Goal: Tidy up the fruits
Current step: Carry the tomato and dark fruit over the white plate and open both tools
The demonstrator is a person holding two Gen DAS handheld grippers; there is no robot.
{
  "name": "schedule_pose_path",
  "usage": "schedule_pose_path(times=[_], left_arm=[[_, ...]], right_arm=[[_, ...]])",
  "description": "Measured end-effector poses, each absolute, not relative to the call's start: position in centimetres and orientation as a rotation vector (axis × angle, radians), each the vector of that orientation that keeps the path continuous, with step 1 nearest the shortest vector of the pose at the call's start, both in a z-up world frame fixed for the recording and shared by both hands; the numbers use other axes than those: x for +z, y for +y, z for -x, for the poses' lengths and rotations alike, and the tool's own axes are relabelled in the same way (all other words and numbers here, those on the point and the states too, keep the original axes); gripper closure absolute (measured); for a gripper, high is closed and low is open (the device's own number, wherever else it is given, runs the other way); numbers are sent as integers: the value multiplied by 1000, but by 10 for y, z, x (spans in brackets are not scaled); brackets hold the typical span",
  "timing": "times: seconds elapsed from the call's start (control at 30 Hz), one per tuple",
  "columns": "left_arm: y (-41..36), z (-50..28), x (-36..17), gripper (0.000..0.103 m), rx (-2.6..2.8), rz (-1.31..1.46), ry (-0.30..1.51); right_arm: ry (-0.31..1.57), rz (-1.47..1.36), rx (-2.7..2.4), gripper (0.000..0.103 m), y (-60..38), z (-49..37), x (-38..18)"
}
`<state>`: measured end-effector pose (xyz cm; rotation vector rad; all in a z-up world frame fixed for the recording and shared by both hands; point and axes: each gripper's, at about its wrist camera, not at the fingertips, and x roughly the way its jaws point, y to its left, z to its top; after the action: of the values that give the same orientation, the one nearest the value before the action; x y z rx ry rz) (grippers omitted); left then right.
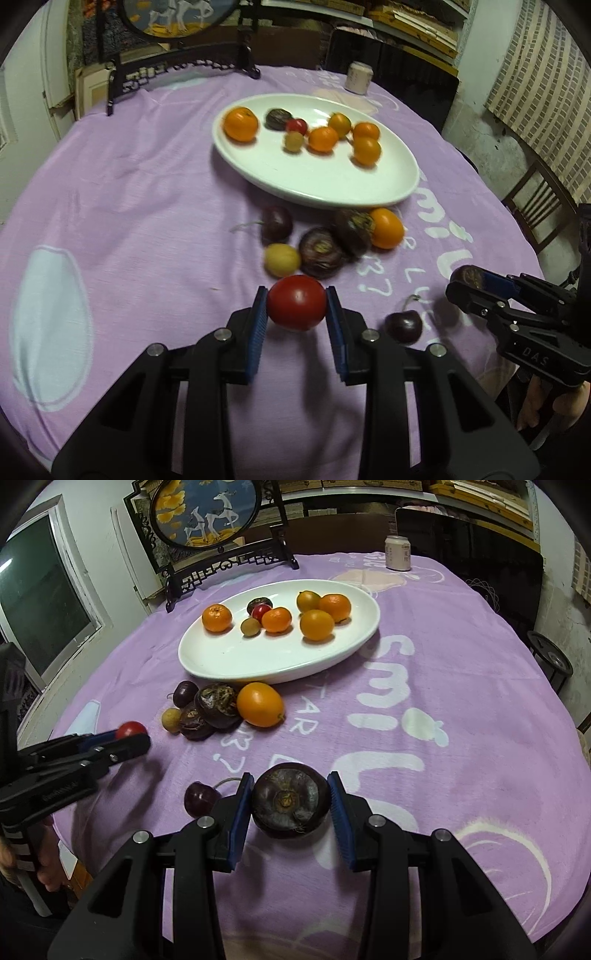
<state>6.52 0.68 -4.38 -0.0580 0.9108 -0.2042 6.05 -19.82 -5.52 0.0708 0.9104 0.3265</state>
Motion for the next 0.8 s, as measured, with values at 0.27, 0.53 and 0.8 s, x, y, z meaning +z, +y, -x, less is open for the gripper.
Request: schedule_pose_path(times=[0.27,0.53,0.8], left_arm=[[28,-83,-24,72,-191,62,873],[16,-191,8,72,-139,-5,857],[0,-284,-7,72,-108,53,942]], right_arm=[[908,-51,336,62,-185,-79,-46],[832,19,348,62,-162,-147,-14],[835,26,327,62,-156,-243,-27]])
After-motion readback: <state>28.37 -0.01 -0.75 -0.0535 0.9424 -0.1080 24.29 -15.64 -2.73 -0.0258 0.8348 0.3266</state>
